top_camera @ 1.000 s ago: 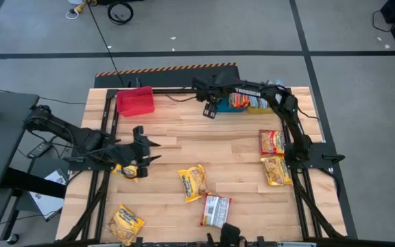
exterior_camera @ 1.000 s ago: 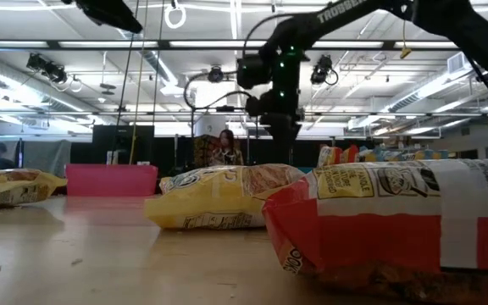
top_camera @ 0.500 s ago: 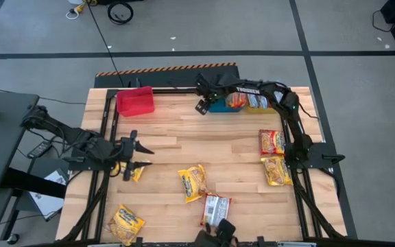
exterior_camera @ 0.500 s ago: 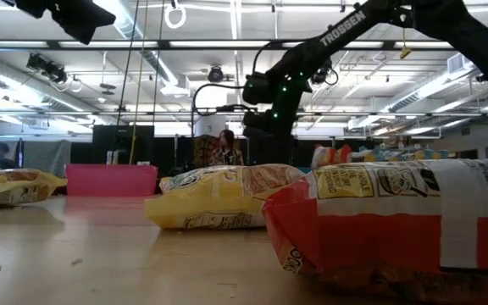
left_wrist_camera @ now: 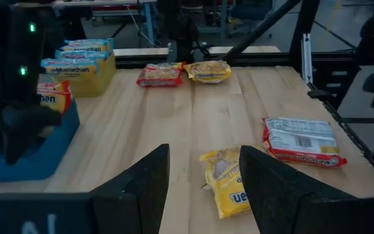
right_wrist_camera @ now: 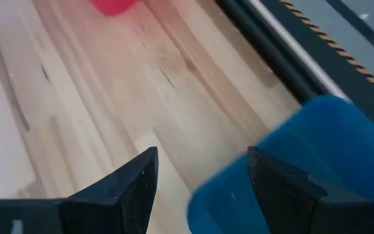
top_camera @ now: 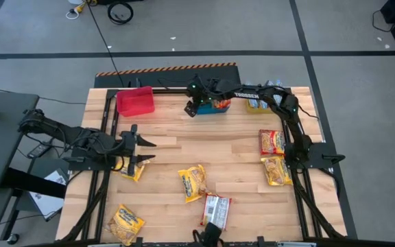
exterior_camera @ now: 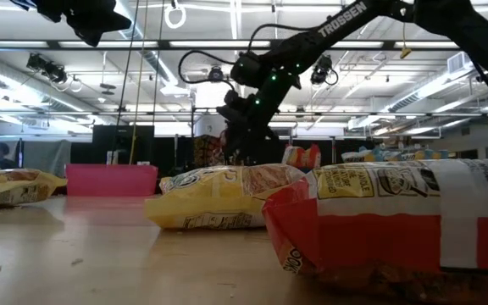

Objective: Sort Maruchan noodles
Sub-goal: Adjust the blue bin, then put the red noodle pack into the blue bin

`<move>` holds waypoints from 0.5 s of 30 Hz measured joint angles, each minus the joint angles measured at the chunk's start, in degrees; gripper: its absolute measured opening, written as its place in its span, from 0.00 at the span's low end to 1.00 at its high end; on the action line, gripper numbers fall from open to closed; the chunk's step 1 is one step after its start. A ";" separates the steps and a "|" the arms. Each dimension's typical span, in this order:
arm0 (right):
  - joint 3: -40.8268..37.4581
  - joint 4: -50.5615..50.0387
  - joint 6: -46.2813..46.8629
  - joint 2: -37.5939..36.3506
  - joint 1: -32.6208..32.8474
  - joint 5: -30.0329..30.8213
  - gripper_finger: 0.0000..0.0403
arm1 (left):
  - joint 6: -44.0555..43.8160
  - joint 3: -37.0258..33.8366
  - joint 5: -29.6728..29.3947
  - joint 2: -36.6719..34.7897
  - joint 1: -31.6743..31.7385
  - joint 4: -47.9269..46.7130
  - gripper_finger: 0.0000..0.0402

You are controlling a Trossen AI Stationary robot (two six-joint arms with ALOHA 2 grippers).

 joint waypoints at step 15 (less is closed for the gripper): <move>0.09 -17.49 1.51 -5.25 0.29 15.68 0.60 | -1.37 0.00 -5.42 2.64 1.14 2.45 0.47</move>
